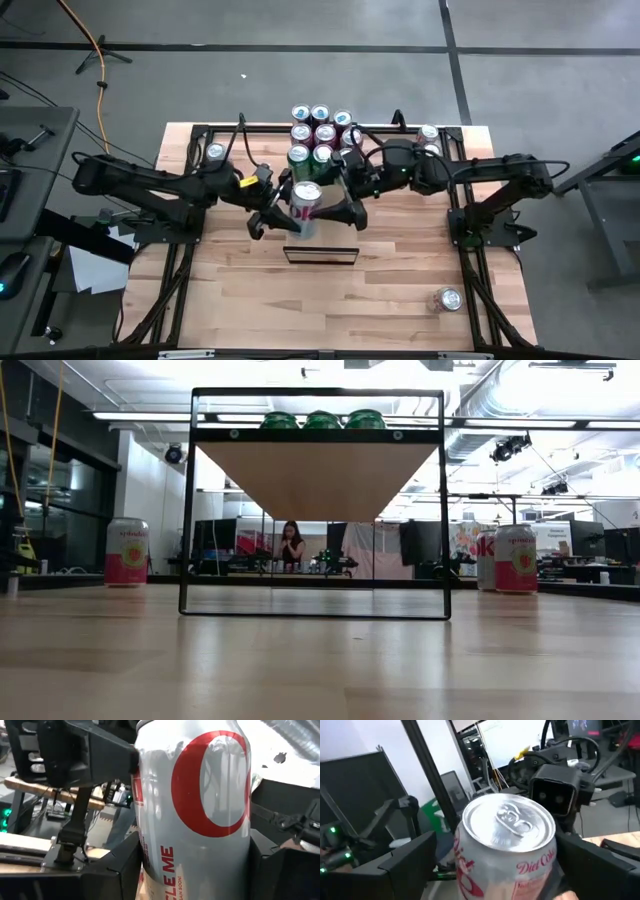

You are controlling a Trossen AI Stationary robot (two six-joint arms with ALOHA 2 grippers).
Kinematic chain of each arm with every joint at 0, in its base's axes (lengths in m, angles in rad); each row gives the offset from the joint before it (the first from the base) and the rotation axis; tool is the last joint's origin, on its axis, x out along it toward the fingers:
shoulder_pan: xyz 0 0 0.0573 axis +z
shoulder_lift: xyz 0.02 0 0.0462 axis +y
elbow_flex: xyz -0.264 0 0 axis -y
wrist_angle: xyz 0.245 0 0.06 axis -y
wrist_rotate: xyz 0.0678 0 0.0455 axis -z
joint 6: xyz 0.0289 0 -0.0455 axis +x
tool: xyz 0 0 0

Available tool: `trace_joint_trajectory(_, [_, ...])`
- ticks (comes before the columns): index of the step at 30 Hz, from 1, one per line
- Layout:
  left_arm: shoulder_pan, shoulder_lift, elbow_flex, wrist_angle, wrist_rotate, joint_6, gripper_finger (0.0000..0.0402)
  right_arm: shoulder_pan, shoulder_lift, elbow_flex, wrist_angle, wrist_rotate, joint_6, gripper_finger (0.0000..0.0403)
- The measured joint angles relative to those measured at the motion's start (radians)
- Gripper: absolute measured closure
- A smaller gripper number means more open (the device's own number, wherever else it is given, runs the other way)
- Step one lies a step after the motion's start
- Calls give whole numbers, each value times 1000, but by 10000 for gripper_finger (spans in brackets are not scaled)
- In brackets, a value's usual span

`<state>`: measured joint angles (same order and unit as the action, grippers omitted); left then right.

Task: Place canned beverage on shelf
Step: Put the middle red silver soda can on the shelf

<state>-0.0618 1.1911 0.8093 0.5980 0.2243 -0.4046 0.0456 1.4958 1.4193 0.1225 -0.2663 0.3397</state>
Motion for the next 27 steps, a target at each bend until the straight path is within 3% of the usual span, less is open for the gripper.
trace_joint_trajectory(11, [48, 10, 0, 32, 29, -10, 219, -2, 39, 0, 43, -21, 18, 23])
trace_joint_trajectory(17, [54, 9, 2, 12, 38, -10, 215, -2, 40, -2, 44, -8, 18, 79])
trace_joint_trajectory(20, [54, 8, 2, 10, 37, -10, 178, -2, 40, -2, 46, -5, 17, 118])
trace_joint_trajectory(27, [101, -23, 2, -81, 41, -58, 117, -17, 13, -2, -27, 5, -15, 118])
